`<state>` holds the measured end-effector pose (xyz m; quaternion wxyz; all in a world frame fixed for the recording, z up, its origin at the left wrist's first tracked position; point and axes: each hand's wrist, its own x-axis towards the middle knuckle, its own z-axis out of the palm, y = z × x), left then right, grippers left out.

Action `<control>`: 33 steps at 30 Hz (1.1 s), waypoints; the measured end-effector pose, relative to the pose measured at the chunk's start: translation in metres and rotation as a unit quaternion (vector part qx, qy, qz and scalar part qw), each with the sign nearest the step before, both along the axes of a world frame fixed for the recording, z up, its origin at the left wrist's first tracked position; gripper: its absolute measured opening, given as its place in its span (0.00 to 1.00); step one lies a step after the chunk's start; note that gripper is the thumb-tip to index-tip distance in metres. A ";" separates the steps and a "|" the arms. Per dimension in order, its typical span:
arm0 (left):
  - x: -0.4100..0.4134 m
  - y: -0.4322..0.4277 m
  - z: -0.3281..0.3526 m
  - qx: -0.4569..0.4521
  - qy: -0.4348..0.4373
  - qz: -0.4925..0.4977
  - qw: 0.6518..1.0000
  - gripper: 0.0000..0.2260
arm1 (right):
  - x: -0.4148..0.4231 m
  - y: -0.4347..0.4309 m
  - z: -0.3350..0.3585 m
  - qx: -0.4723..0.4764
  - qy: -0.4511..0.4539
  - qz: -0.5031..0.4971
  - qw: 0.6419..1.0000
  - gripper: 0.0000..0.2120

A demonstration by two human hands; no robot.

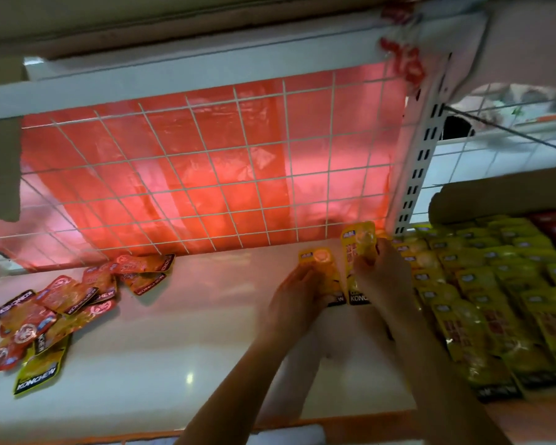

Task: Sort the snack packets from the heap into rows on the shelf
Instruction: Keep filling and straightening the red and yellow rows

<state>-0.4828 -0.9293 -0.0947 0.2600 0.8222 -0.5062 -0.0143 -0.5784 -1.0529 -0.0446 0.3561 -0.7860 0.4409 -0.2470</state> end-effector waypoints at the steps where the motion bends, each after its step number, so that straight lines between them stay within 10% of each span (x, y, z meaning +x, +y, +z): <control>1: -0.001 -0.008 -0.001 -0.003 0.001 0.001 1.000 0.15 | -0.005 -0.008 0.001 0.007 -0.003 -0.009 1.000 0.11; 22: -0.008 -0.067 -0.006 -0.152 -0.040 0.022 0.987 0.08 | -0.035 -0.047 -0.010 0.027 -0.066 0.008 0.997 0.16; 27: -0.022 -0.068 0.011 -0.208 0.294 0.092 0.929 0.16 | -0.024 -0.034 -0.011 0.023 -0.075 0.060 0.995 0.16; 33: -0.010 -0.059 0.007 -0.231 0.329 0.198 0.894 0.14 | -0.023 -0.027 -0.007 -0.026 -0.065 0.073 0.995 0.19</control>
